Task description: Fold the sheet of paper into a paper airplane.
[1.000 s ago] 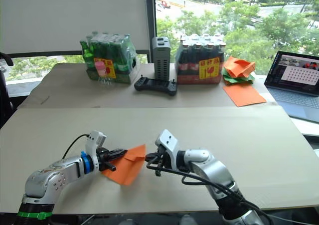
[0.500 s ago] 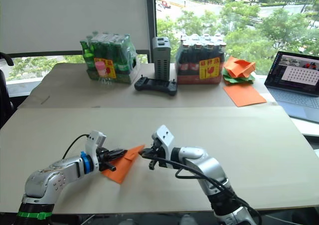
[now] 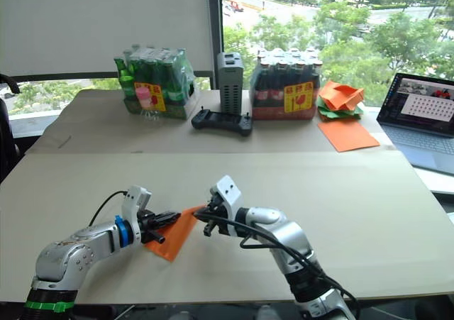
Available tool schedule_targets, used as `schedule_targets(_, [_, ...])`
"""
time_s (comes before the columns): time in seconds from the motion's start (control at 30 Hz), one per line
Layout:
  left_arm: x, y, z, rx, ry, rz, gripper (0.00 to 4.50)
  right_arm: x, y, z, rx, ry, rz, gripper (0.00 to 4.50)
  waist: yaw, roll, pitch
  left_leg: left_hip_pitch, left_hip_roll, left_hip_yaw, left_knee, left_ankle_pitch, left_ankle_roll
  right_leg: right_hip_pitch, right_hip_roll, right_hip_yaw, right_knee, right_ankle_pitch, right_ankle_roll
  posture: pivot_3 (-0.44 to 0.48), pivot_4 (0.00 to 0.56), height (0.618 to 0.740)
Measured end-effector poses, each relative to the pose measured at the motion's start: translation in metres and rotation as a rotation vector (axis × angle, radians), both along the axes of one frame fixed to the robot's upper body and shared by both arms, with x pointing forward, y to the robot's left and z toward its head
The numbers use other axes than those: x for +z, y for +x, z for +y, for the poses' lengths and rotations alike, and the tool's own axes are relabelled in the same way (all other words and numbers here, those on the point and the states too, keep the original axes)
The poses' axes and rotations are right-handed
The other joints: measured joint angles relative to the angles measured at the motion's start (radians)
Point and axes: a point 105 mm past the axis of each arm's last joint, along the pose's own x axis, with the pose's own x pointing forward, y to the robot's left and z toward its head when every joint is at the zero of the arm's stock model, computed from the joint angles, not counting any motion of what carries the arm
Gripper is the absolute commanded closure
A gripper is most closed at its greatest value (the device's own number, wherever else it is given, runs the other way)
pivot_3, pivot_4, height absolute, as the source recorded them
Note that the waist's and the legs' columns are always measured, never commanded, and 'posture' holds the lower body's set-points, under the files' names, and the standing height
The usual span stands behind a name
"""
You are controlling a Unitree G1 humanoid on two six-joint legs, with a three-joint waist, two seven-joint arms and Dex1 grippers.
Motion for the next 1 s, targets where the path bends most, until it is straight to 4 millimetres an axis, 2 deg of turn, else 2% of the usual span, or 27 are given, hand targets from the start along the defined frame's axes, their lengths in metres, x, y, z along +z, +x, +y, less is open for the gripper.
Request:
schedule_targets(0.4, [0.0, -0.007, -0.014, -0.051, -0.024, 0.009, 4.45, -0.004, -0.002, 0.005, 0.01, -0.02, -0.015, 4.5, 0.0, 0.0, 0.0, -0.001, 0.0, 0.0, 0.0, 0.0, 0.0, -0.002, 0.0, 0.0, 0.0, 0.0, 0.0, 0.0, 0.15, 0.74])
schedule_targets(0.63, [-0.001, -0.009, -0.015, -0.054, -0.025, 0.01, 4.45, -0.01, 0.001, 0.006, -0.009, -0.037, -0.018, 4.5, 0.0, 0.0, 0.0, -0.002, 0.0, 0.0, 0.0, 0.0, 0.0, -0.002, 0.0, 0.0, 0.001, 0.0, 0.0, 0.0, 0.15, 0.74])
schedule_targets(0.77, [-0.001, -0.01, -0.013, -0.05, -0.024, 0.009, 4.45, -0.011, -0.002, 0.014, 0.012, -0.039, -0.023, 4.5, -0.002, 0.0, 0.0, -0.002, 0.0, 0.0, 0.0, 0.0, 0.0, -0.003, 0.0, 0.0, 0.001, 0.0, 0.0, 0.0, 0.15, 0.74])
schedule_targets(1.0, [-0.002, -0.011, -0.005, -0.031, -0.011, 0.004, 4.45, -0.01, 0.0, 0.019, 0.019, -0.031, -0.034, 4.5, -0.002, 0.0, 0.0, -0.002, 0.0, 0.0, 0.0, 0.0, 0.0, -0.003, 0.0, 0.0, 0.001, 0.0, -0.001, 0.0, 0.15, 0.74])
